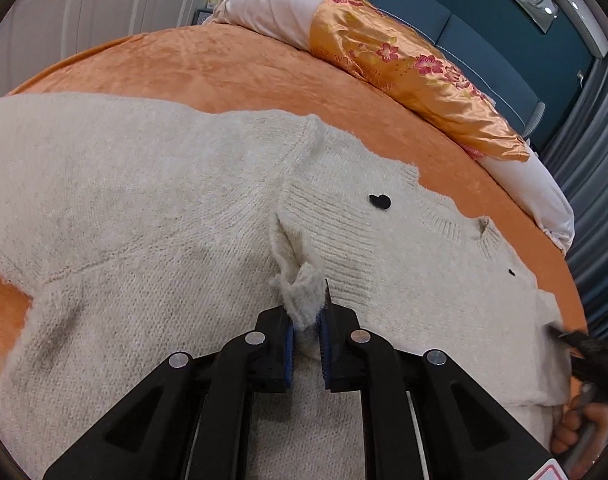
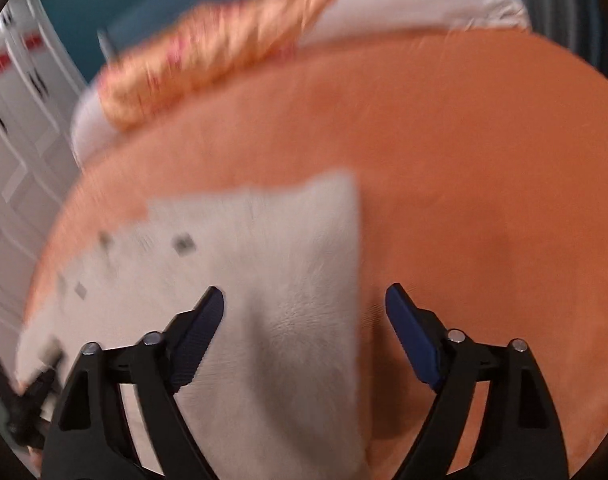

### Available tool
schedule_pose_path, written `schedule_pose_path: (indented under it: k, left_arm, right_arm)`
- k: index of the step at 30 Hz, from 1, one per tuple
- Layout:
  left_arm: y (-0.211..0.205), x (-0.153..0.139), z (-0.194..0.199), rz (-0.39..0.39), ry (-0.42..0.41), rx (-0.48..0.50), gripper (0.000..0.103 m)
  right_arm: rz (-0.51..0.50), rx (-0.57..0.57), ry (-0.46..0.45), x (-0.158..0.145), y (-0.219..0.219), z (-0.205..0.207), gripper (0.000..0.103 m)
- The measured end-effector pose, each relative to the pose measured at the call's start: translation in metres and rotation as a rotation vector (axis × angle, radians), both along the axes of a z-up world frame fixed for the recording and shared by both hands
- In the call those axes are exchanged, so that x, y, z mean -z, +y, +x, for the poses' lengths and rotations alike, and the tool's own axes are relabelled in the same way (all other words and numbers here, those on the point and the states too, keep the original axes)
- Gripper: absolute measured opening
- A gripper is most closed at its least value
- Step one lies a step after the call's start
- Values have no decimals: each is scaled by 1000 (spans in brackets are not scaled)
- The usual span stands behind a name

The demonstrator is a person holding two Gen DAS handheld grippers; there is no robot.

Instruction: Fold small clothes

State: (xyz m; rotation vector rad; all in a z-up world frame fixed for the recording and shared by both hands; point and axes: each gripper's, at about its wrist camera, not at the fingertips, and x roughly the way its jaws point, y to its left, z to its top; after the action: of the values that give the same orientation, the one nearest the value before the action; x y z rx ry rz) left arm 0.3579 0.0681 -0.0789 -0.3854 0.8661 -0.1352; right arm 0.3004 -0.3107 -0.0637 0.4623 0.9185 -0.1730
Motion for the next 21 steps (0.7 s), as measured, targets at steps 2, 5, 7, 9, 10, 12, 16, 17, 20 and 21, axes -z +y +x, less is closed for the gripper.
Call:
schedule_pose_path:
  k: [2, 5, 7, 9, 10, 12, 16, 17, 20, 21]
  left_arm:
    - [1, -1, 0, 5, -2, -1, 12]
    - [-1, 4, -1, 12, -7, 2, 14]
    - [-3, 5, -1, 22, -8, 5, 16]
    - [-4, 5, -2, 32, -14, 6, 16]
    - [-3, 6, -2, 30, -16, 6, 16]
    - [-2, 7, -2, 21, -17, 7, 16]
    - [1, 7, -3, -19, -15, 22, 24]
    - [1, 5, -3, -34, -11, 33, 28]
    - [-5, -3, -7, -63, 3, 59, 53]
    - [-8, -5, -10, -62, 7, 55, 62]
  right_arm:
    - [13, 22, -108, -23, -2, -12, 15]
    - [-47, 92, -201, -34, -13, -30, 14]
    - [-45, 88, -41, 6, -20, -15, 14]
    - [-42, 92, -58, 0, -20, -15, 15]
    - [-50, 100, -65, -11, -17, -16, 17]
    - [-60, 109, -113, -35, -7, -28, 20]
    - [-108, 84, -176, -55, 19, -75, 78]
    - [-109, 70, -179, -54, 23, -89, 81]
    - [-126, 21, -91, -32, 30, -95, 82]
    - [-102, 10, -61, -24, 27, -92, 82]
